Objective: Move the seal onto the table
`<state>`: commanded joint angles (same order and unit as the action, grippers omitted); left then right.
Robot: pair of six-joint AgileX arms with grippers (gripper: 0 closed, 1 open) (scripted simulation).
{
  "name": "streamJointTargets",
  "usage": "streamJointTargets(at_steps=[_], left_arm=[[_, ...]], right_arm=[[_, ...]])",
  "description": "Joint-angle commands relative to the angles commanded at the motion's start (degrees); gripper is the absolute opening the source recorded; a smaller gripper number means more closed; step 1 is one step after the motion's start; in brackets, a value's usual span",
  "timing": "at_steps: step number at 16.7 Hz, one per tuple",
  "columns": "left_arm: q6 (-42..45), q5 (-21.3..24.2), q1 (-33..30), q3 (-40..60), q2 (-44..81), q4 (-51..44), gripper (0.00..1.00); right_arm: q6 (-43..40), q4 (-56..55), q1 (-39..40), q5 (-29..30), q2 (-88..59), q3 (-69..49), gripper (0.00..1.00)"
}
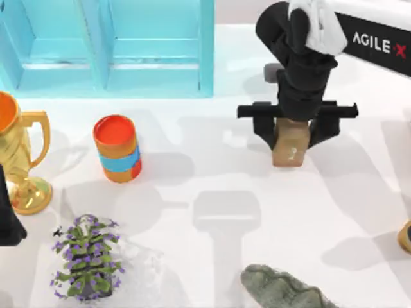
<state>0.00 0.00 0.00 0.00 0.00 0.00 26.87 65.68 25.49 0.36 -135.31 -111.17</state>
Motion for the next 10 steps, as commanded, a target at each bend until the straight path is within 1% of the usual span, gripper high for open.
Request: streamJointTargets(at_steps=[4, 10], left_arm=[[0.00, 0.00, 0.00, 0.00, 0.00, 0.00, 1.00], [0.00, 0.00, 0.00, 0.00, 0.00, 0.00, 1.00]], right_arm=[[0.00, -0.56, 0.03, -0.01, -0.10, 0.56, 0.00], [0.00, -0.56, 0.03, -0.01, -0.10, 0.56, 0.45]])
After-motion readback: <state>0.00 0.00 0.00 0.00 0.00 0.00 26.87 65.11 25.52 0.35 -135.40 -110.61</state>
